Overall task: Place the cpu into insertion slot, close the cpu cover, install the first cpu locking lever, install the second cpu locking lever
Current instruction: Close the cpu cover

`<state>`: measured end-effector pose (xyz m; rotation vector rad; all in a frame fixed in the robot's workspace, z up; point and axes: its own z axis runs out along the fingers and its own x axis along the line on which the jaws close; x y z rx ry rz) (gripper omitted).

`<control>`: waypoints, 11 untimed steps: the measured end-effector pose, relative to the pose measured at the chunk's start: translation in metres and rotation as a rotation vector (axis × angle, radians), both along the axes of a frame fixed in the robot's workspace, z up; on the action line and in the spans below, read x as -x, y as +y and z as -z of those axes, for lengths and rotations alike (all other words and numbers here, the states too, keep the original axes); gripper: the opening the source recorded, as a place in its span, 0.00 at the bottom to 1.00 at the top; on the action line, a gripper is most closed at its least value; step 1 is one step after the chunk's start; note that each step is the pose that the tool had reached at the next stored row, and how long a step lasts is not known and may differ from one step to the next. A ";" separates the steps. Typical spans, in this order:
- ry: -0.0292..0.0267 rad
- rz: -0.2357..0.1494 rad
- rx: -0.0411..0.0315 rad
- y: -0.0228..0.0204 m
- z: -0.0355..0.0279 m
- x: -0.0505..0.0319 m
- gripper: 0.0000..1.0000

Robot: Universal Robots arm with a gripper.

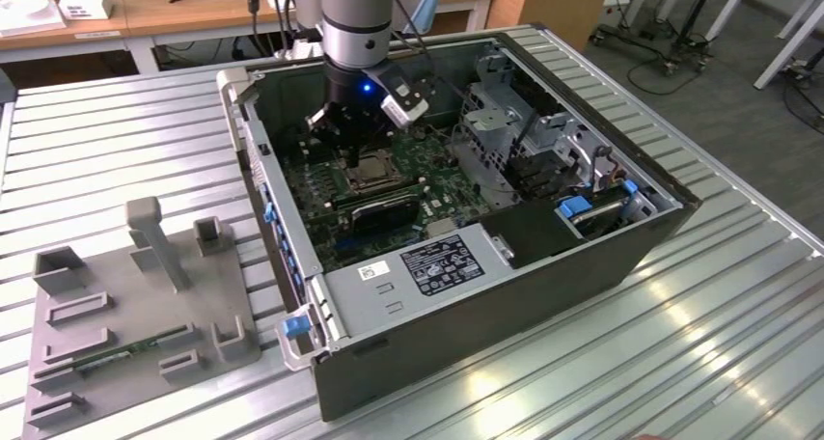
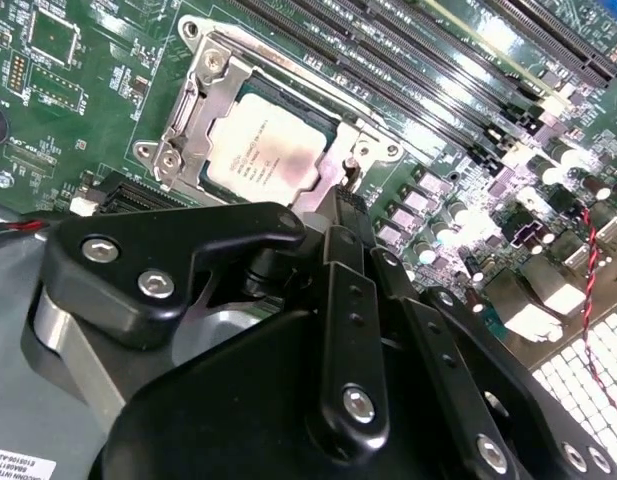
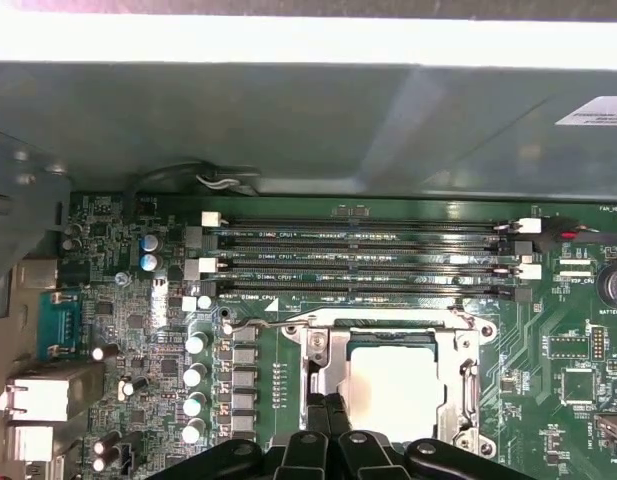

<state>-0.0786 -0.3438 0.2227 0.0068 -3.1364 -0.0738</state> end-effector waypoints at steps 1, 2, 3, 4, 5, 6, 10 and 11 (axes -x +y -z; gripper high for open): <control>0.0001 0.000 0.0001 0.0000 -0.0001 -0.0001 0.11; 0.0002 0.000 0.0003 0.0000 -0.0001 -0.0007 0.11; 0.0003 0.000 0.0004 0.0000 -0.0002 -0.0019 0.11; 0.0002 0.000 0.0002 0.0000 -0.0001 -0.0037 0.11; 0.0001 0.000 0.0001 0.0000 -0.0001 -0.0061 0.11; 0.0002 0.000 0.0002 0.0000 -0.0001 -0.0087 0.11; 0.0001 0.000 0.0001 0.0000 -0.0001 -0.0226 0.11; 0.0001 0.000 0.0001 0.0000 -0.0001 -0.0258 0.11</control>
